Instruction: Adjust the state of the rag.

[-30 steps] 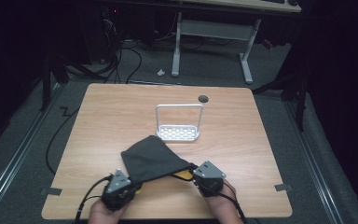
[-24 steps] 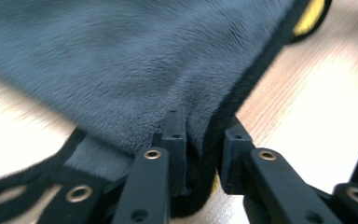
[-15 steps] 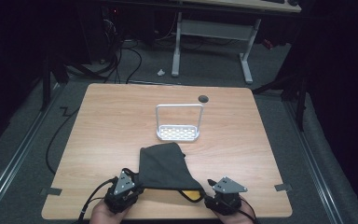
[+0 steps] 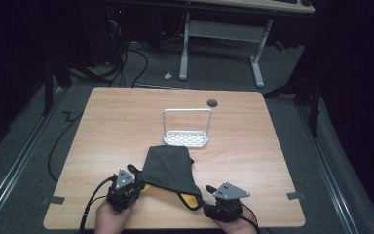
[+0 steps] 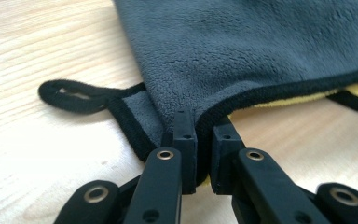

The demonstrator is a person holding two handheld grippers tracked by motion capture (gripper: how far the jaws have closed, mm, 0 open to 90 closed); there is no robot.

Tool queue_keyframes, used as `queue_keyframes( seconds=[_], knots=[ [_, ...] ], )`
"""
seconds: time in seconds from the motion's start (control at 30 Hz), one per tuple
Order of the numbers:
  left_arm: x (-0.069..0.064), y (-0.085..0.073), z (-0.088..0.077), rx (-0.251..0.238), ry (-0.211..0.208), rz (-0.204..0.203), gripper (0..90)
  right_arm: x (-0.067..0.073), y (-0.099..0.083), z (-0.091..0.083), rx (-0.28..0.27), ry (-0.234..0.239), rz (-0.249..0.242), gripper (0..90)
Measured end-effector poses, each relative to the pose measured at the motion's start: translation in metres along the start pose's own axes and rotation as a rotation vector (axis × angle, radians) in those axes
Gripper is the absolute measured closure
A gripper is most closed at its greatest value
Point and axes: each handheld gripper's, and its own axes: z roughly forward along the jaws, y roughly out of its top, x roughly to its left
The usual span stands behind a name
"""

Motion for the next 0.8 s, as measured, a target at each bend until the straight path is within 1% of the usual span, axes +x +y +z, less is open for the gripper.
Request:
queue_keyframes(
  seconds=[0.07, 0.13, 0.17, 0.2, 0.23, 0.3, 0.37, 0.4, 0.43, 0.47, 0.53, 0.57, 0.6, 0.67, 0.7, 0.77, 0.8],
  knots=[
    [0.005, 0.002, 0.003, -0.006, 0.026, -0.018, 84.0, 0.002, 0.0, 0.0, -0.004, 0.006, -0.004, 46.2],
    [0.011, 0.004, 0.005, -0.006, 0.039, -0.038, 84.2, 0.002, 0.0, -0.001, -0.008, 0.003, -0.002, 46.6],
    [0.014, 0.004, 0.005, -0.008, 0.039, -0.05, 84.2, 0.001, 0.0, -0.002, -0.011, 0.001, -0.002, 46.7],
    [0.016, 0.003, 0.005, -0.008, 0.033, -0.058, 84.2, 0.0, -0.001, -0.003, -0.014, -0.002, 0.008, 47.2],
    [0.015, 0.003, 0.004, -0.006, 0.031, -0.057, 84.2, -0.002, -0.001, -0.004, -0.02, -0.009, 0.014, 48.5],
    [0.013, 0.001, 0.002, 0.0, 0.024, -0.048, 84.2, -0.007, -0.001, -0.004, -0.023, -0.051, 0.031, 53.6],
    [0.009, -0.003, -0.002, 0.013, -0.001, -0.041, 84.0, -0.013, 0.002, 0.002, -0.021, -0.084, 0.051, 59.4],
    [0.009, -0.003, -0.002, 0.013, -0.001, -0.041, 83.6, -0.016, 0.005, 0.008, -0.013, -0.096, 0.052, 61.9],
    [0.007, -0.005, -0.004, 0.018, -0.017, -0.036, 83.6, -0.016, 0.005, 0.008, -0.013, -0.096, 0.052, 61.9],
    [0.002, -0.01, -0.009, 0.023, -0.041, -0.016, 82.6, -0.023, 0.012, 0.025, 0.01, -0.091, 0.061, 62.6],
    [-0.002, -0.014, -0.014, 0.03, -0.059, -0.003, 80.9, -0.026, 0.02, 0.038, 0.013, -0.078, 0.078, 60.8],
    [-0.004, -0.015, -0.016, 0.034, -0.066, 0.001, 80.2, -0.027, 0.025, 0.045, 0.014, -0.06, 0.092, 58.3],
    [-0.006, -0.016, -0.018, 0.035, -0.066, 0.009, 79.5, -0.028, 0.031, 0.052, 0.01, -0.042, 0.103, 56.7],
    [-0.008, -0.017, -0.019, 0.037, -0.064, 0.031, 77.4, -0.03, 0.042, 0.066, 0.003, -0.019, 0.109, 52.7],
    [-0.008, -0.017, -0.018, 0.036, -0.066, 0.035, 76.4, -0.03, 0.046, 0.073, 0.013, -0.011, 0.11, 51.2],
    [-0.007, -0.017, -0.018, 0.034, -0.076, 0.023, 74.7, -0.027, 0.051, 0.088, 0.04, -0.001, 0.103, 51.0],
    [-0.007, -0.017, -0.018, 0.034, -0.078, 0.019, 74.4, -0.026, 0.051, 0.093, 0.051, 0.019, 0.105, 55.4]
  ],
)
